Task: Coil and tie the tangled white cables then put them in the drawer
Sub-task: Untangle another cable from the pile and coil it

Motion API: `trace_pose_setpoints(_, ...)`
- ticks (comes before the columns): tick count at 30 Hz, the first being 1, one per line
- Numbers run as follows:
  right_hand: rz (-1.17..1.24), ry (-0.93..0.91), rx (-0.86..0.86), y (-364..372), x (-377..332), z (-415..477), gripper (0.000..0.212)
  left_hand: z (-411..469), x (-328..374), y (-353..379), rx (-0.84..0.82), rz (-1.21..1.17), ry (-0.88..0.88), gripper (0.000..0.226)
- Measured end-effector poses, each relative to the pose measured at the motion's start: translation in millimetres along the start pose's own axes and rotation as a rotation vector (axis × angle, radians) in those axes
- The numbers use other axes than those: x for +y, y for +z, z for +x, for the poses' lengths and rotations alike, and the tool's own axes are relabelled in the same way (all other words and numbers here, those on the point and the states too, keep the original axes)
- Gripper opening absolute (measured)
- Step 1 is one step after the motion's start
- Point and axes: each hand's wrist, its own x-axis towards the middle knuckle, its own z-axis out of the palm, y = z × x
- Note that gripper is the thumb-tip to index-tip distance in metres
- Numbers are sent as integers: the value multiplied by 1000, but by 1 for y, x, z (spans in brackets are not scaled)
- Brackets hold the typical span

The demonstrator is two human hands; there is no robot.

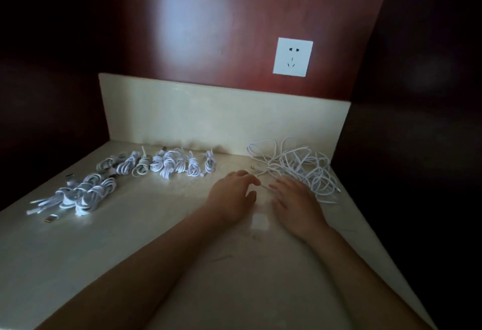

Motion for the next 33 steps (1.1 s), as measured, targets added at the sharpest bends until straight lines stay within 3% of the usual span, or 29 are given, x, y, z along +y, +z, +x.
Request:
trace_pose_setpoints(5,50,44,34,8,9,-1,39,26,0,17,-61,48,-15,50)
trace_pose_setpoints(13,87,71,80,15,15,3,37,55,-2,35,-144,147,-5,56)
trace_pose_setpoints(23,102,135,83,14,22,6,49,71,-2,33,19,338,-114,30)
trace_pose_setpoints(27,107,140,59,14,22,6,53,61,-4,24,59,381,-77,24)
trace_pose_setpoints(33,124,108,93,17,25,6,50,28,-9,8,-46,378,-90,21)
